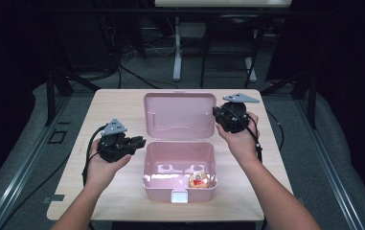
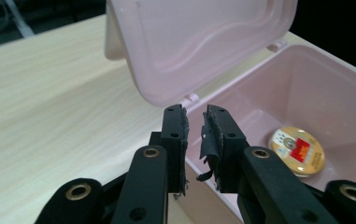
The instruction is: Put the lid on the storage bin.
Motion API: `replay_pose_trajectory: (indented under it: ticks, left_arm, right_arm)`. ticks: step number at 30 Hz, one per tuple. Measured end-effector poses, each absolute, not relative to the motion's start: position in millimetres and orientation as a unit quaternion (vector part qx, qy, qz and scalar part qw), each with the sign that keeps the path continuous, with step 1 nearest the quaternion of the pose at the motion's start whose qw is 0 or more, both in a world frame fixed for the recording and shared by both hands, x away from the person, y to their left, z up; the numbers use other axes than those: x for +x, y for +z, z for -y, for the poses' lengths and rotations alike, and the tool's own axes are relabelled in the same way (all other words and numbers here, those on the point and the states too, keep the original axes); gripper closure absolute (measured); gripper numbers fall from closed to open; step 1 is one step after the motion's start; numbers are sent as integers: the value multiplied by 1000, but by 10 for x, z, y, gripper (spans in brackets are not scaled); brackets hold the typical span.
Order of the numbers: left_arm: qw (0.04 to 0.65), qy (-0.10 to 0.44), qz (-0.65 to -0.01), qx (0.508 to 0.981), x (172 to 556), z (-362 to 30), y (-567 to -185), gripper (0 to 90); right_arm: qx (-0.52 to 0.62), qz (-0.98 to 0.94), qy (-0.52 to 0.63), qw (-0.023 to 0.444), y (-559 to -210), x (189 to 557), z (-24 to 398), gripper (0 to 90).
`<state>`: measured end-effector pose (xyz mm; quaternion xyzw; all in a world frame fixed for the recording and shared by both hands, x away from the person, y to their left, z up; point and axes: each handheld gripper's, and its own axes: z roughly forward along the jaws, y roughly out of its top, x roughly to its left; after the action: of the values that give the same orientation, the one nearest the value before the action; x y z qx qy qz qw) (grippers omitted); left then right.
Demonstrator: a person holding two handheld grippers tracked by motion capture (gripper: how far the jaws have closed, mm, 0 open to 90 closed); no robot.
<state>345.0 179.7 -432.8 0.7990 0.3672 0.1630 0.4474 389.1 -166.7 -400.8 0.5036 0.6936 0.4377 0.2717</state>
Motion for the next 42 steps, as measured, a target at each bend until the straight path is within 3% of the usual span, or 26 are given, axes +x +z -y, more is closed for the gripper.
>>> replay_pose_trajectory:
  ticks: [4, 8, 25, 42]
  left_arm:
    - [448, 184, -371, 793, 3524, -1814, -4261, 732]
    - [477, 172, -390, 769, 3624, -1854, -4219, 735]
    - [473, 214, -401, 755, 3862, -1701, -3983, 638]
    - [474, 234, -411, 743, 4086, -1579, -3954, 740]
  right_arm:
    - [503, -692, 441, 272, -4013, 3883, 1668, 871]
    - [501, -692, 442, 273, -4012, 3870, 1669, 870]
    - [501, -689, 447, 272, -4026, 3846, 1692, 869]
    - [502, -688, 448, 272, -4029, 3851, 1693, 869]
